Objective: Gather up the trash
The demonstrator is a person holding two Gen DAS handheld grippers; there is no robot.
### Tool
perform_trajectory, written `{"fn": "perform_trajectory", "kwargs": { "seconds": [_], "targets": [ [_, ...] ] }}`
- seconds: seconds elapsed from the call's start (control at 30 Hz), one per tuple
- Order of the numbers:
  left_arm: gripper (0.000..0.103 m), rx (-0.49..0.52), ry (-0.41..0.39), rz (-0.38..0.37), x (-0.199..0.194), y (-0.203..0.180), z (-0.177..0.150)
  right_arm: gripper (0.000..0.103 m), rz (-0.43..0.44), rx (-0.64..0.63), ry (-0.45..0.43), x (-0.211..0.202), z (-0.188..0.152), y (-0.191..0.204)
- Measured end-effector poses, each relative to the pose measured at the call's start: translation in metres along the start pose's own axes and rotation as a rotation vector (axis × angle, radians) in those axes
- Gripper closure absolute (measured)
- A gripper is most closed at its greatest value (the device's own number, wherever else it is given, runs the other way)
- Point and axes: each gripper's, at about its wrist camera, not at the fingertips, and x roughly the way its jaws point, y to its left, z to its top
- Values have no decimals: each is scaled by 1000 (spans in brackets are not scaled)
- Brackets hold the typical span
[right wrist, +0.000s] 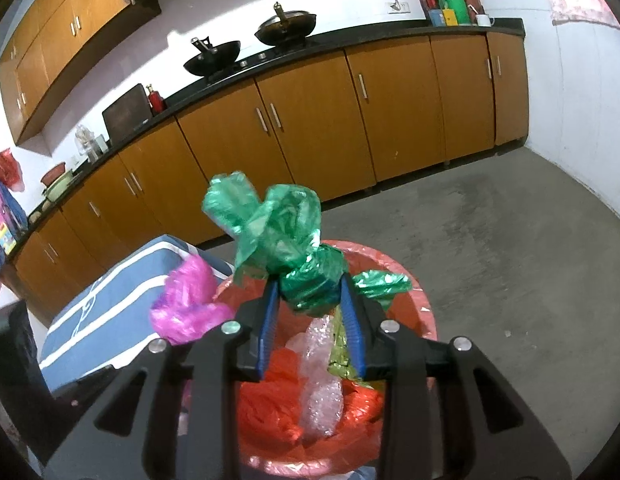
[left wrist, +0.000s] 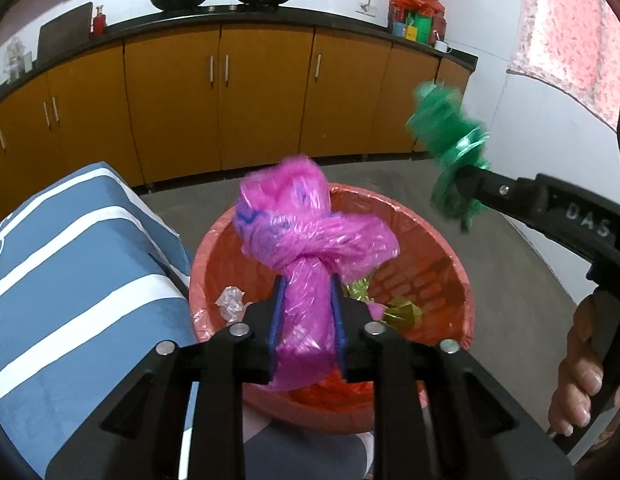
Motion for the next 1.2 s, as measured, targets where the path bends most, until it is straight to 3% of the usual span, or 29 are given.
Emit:
{"fn": "perform_trajectory", "kwargs": {
  "seconds": [0.1, 0.3, 0.47, 0.53, 0.6, 0.63, 0.73, 0.87, 1.2],
  "targets": [
    [63, -23, -1, 8, 1, 8, -1, 63, -1, 5, -5, -1, -1, -2],
    [62, -62, -9, 29, -6, 23, -3, 58, -18, 15, -24, -8, -1, -3],
    [43, -84, -75, 70, -36, 35, -5, 30, -56, -37, -105, -34, -3, 9],
    [28, -84, -116, 89, -54, 37, -7, 10, -84, -59, -162, -50, -6, 15],
    [13, -80, -181, 120, -81, 39, -10, 4, -127, -80, -239, -70, -12, 22],
    [6, -77, -210, 136, -93, 39, -12, 4, -146, -90, -272, -80, -16, 25],
    [2, -74, -274, 170, -127, 41, -20, 4, -192, -117, -344, -105, -26, 36],
    [2, -65, -335, 238, -165, 42, -36, 4, -205, -151, -383, -134, -42, 52],
    [2, -19, -403, 383, -225, 37, -87, 4, -197, -231, -382, -182, -86, 87]
  ]
}}
